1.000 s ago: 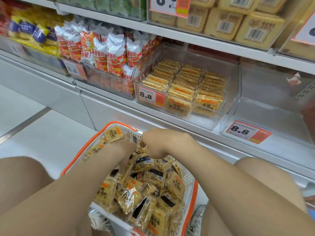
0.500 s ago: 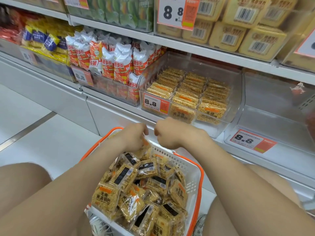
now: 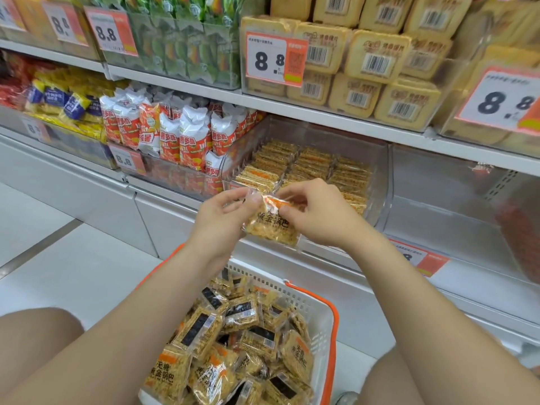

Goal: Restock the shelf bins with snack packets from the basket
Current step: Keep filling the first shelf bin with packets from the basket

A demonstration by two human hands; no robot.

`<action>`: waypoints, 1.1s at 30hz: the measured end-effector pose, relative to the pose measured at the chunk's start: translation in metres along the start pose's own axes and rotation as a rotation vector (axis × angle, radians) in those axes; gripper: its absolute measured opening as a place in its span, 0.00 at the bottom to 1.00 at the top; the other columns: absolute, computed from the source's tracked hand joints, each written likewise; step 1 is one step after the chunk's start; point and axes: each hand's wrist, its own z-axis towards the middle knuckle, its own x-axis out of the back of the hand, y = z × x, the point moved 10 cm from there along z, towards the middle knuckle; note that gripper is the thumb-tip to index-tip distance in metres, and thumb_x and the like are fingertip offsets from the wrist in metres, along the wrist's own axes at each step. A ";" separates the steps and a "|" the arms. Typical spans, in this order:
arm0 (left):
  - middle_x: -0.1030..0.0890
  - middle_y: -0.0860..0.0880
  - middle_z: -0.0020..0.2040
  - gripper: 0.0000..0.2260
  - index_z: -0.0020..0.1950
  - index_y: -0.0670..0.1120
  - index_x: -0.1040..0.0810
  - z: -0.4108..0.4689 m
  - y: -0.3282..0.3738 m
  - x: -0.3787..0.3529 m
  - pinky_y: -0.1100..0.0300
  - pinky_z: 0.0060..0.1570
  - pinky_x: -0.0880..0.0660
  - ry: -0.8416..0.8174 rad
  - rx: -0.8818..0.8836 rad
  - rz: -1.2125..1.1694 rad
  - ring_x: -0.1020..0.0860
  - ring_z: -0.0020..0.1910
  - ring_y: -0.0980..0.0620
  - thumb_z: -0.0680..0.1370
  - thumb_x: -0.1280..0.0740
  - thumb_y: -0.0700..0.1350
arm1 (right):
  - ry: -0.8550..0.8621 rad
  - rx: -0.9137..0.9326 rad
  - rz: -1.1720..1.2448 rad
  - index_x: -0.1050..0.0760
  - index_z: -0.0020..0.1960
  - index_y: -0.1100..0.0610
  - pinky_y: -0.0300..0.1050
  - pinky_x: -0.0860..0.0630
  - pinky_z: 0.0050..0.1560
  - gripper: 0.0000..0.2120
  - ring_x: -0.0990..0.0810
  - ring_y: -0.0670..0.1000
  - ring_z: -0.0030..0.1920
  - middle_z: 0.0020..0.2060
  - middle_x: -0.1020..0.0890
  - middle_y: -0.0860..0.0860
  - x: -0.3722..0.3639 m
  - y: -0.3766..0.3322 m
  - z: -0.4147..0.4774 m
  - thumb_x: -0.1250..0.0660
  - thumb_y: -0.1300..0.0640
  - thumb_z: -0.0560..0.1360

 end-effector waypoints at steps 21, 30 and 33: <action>0.15 0.57 0.57 0.11 0.65 0.50 0.18 0.003 0.044 -0.082 0.57 0.61 0.22 -0.034 -0.482 0.600 0.18 0.58 0.59 0.86 0.36 0.45 | 0.412 -0.063 -0.105 0.16 0.59 0.52 0.52 0.21 0.59 0.09 0.18 0.53 0.55 0.50 0.14 0.48 0.102 0.050 -0.022 0.32 0.57 0.82; 0.35 0.51 0.82 0.24 0.82 0.51 0.36 0.019 -0.008 -0.131 0.41 0.81 0.52 -0.423 -0.624 1.525 0.40 0.81 0.50 0.85 0.40 0.46 | 0.303 -0.106 -0.395 0.19 0.61 0.55 0.58 0.19 0.50 0.11 0.19 0.59 0.53 0.49 0.14 0.53 0.085 0.078 -0.007 0.32 0.63 0.81; 0.35 0.51 0.81 0.25 0.82 0.54 0.40 0.019 -0.014 -0.133 0.39 0.81 0.51 -0.412 -0.649 1.621 0.39 0.81 0.48 0.84 0.41 0.49 | 0.253 -0.119 -0.449 0.18 0.56 0.58 0.58 0.17 0.46 0.09 0.19 0.59 0.48 0.42 0.16 0.52 0.076 0.082 -0.001 0.31 0.67 0.78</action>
